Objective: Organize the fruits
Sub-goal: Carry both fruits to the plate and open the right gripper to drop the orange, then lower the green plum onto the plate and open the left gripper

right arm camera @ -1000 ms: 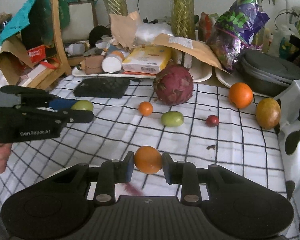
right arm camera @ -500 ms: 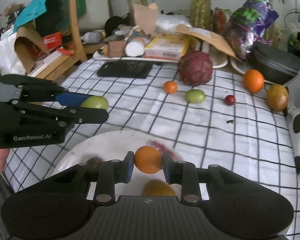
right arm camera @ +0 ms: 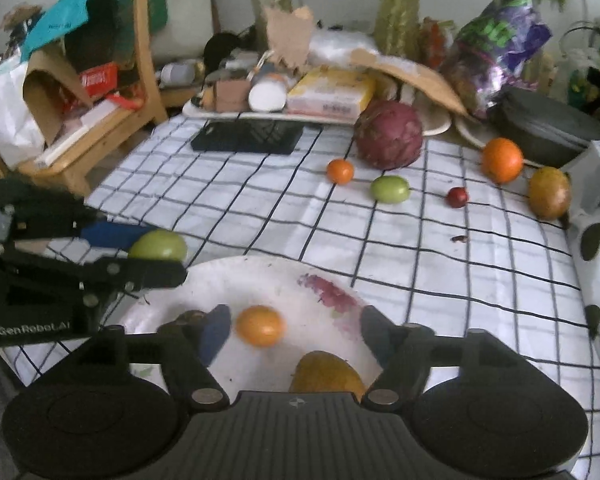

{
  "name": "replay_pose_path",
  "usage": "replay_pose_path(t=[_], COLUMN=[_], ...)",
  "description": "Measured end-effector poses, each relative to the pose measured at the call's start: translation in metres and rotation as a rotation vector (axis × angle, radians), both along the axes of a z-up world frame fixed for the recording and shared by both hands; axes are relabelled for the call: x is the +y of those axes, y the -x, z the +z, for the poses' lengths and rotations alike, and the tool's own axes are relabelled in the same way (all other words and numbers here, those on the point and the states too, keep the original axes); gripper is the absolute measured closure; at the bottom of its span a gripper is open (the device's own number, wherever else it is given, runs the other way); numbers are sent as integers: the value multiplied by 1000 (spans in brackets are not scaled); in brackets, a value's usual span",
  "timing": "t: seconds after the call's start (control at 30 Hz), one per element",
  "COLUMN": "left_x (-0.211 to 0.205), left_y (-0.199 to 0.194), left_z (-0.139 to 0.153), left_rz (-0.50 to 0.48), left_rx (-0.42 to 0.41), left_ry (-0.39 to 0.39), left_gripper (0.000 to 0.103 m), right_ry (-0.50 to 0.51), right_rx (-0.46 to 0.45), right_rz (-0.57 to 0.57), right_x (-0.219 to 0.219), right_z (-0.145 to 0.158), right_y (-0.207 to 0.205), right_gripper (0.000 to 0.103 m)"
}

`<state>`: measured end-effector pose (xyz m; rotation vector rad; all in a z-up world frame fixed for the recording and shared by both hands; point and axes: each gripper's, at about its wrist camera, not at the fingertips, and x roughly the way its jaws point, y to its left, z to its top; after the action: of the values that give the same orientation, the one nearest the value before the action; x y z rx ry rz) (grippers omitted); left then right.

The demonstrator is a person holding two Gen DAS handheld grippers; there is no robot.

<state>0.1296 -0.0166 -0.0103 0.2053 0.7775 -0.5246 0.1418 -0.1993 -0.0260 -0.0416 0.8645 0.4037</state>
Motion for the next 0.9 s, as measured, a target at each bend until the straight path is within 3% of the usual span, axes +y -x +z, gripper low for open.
replay_pose_path(t=[0.17,0.37,0.7,0.9], left_x=[1,-4,-14,-21], left_y=[16,36,55,53], left_z=[-2,-6,-21,-35], left_rz=[0,-23,-56,-62], left_rx=[8,19,70,108], left_ry=[-13,-23,-55,-115], left_gripper=[75,75,75,75], right_ry=[-17,15,75,91], right_rx=[-32,-56,-50,-50], right_rz=[-53,-86,-100,-94], right_x=[-14,-22,-19,-18], right_z=[9,13,5,3], right_y=[20,46,75,78], right_gripper=[14,7,0,0])
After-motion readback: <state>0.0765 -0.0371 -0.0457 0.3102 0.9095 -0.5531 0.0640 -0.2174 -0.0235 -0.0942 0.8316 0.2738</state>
